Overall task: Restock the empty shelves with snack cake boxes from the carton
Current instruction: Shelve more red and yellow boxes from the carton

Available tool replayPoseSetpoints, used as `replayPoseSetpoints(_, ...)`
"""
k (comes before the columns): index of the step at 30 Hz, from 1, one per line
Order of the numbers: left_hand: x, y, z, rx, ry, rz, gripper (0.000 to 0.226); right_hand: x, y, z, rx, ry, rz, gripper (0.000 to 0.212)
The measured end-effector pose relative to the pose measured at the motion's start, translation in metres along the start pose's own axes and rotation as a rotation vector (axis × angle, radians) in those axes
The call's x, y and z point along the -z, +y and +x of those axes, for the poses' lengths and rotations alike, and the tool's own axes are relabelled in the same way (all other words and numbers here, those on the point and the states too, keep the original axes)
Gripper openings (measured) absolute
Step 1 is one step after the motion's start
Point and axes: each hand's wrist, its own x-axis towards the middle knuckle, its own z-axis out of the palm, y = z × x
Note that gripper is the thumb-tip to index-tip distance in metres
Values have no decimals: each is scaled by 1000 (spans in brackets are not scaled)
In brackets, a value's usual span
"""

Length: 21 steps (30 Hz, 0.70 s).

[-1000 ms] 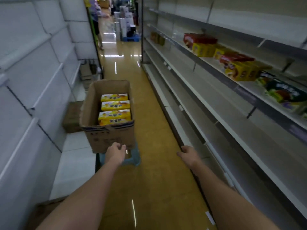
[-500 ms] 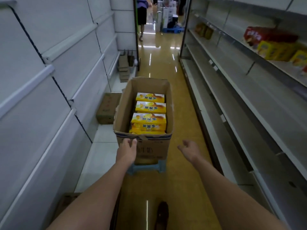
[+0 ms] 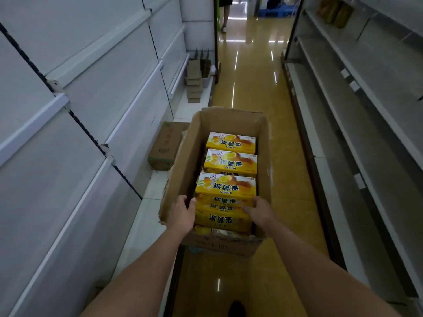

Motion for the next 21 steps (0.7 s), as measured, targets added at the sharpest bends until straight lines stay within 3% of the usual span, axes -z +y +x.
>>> replayPoseSetpoints(5, -11, -4, 54, 80, -95, 7, 55, -3, -12, 44, -40, -5, 28, 48)
replayPoseSetpoints(9, -25, -3, 97, 129, -185, -6, 59, -14, -2, 98, -43, 32, 13, 58)
replayPoseSetpoints(21, -74, -15, 176, 304, -396, -104, 65, -38, -13, 160, -292, 156, -41, 66)
